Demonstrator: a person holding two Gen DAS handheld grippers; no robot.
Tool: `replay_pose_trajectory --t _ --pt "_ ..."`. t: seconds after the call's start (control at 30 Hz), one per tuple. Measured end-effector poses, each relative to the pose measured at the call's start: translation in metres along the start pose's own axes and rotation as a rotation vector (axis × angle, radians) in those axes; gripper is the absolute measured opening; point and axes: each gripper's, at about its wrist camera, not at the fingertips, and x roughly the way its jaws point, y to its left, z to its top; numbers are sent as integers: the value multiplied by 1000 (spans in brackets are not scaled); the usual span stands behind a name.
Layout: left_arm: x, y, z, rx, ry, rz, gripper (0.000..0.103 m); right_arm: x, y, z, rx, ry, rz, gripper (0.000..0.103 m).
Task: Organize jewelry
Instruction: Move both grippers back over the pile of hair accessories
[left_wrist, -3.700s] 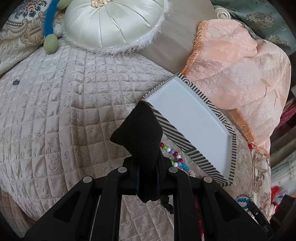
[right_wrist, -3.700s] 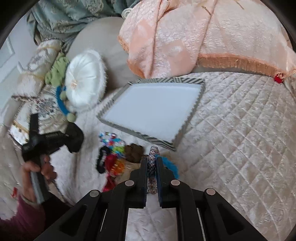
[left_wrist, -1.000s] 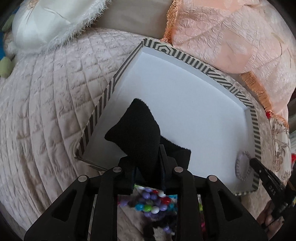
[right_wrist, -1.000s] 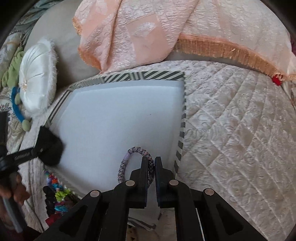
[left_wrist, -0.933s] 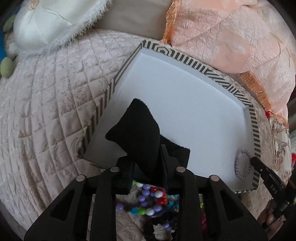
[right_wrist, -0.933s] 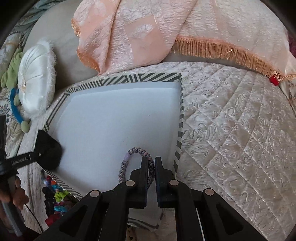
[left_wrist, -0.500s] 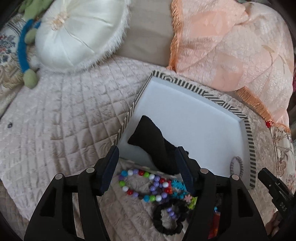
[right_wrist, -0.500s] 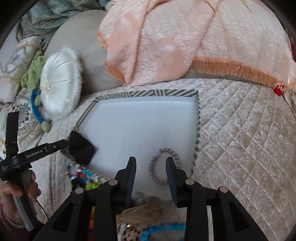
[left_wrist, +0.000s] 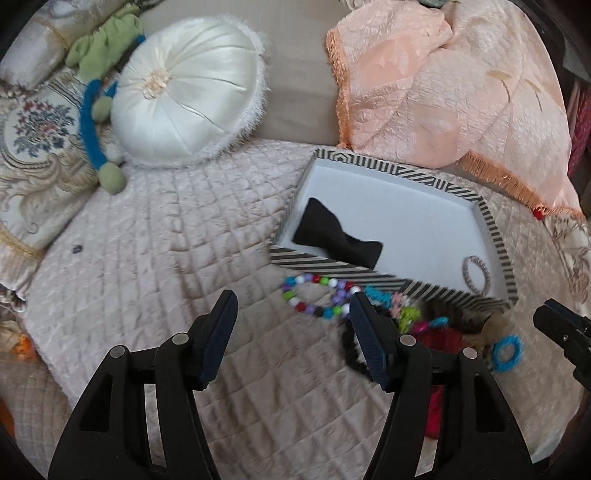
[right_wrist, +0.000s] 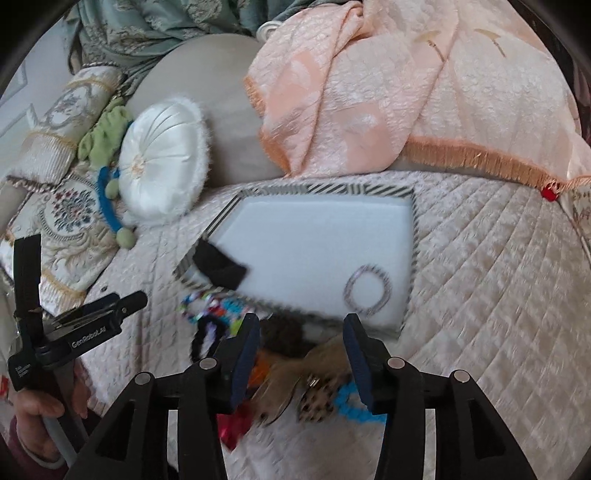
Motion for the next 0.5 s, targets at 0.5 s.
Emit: replay_pose_trajectory --t 0.5 --pt "1 19 -12 -35 -28 52 63 9 32 -20 -135 -8 -14 57"
